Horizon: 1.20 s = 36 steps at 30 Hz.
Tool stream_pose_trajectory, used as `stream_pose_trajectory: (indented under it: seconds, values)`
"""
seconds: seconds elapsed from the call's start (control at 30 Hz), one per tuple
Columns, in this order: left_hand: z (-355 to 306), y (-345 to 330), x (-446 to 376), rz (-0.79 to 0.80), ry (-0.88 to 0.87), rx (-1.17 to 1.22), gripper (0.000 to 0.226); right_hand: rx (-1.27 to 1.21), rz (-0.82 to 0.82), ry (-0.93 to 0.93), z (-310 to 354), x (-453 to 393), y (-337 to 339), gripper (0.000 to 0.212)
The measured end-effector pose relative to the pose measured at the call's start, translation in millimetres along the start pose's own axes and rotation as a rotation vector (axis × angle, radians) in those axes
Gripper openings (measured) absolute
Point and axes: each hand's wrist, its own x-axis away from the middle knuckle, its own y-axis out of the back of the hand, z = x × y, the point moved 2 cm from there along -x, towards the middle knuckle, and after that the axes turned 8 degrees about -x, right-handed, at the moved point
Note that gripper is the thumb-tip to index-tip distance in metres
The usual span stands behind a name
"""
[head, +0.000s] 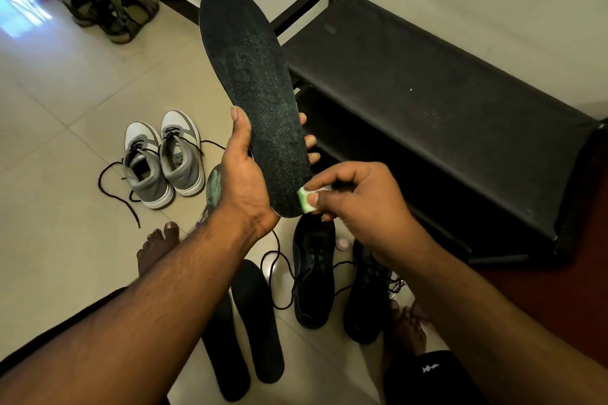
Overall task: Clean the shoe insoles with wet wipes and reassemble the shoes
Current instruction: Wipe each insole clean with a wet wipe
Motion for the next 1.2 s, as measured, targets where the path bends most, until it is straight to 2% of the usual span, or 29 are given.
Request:
stream_pose_trajectory:
  seconds: [0.1,0.17,0.27,0.33,0.43,0.53,0.7,0.8,0.9,1.0,1.2]
  values:
    - [1,0,-1,0.002,0.003,0.012,0.08,-0.003,0.066,0.007,3,5,-9,0.024]
    - [1,0,-2,0.0,-0.012,0.001,0.078,0.081,-0.008,0.02,-1,0,0,0.022]
    - [0,1,-3,-0.003,-0.039,0.005,0.076,0.353,-0.145,0.102,-4,-8,15,0.022]
    - [-1,2,-4,-0.006,-0.036,0.005,0.077,0.256,-0.161,0.156,-2,-8,15,0.024]
    - [-1,2,-4,0.008,-0.012,0.019,0.078,0.139,-0.042,0.287,3,1,1,0.021]
    - [0,1,-2,0.014,0.012,0.028,0.077,0.199,0.057,0.407,-1,7,-11,0.014]
    - [1,4,-4,0.006,0.003,0.042,0.075,0.394,-0.054,0.387,-10,-4,6,0.014]
    - [-2,3,-4,0.028,0.003,0.055,0.075,0.318,-0.108,0.377,-5,-7,16,0.014]
    - [-1,0,-2,0.044,0.051,0.051,0.075,0.196,-0.025,0.465,3,-1,6,0.015]
    - [7,-3,1,0.04,0.128,0.027,0.076,0.263,0.053,0.567,-2,5,-12,0.011]
    - [9,-7,3,0.078,0.147,0.028,0.069,0.403,-0.051,0.479,-9,-5,7,0.011]
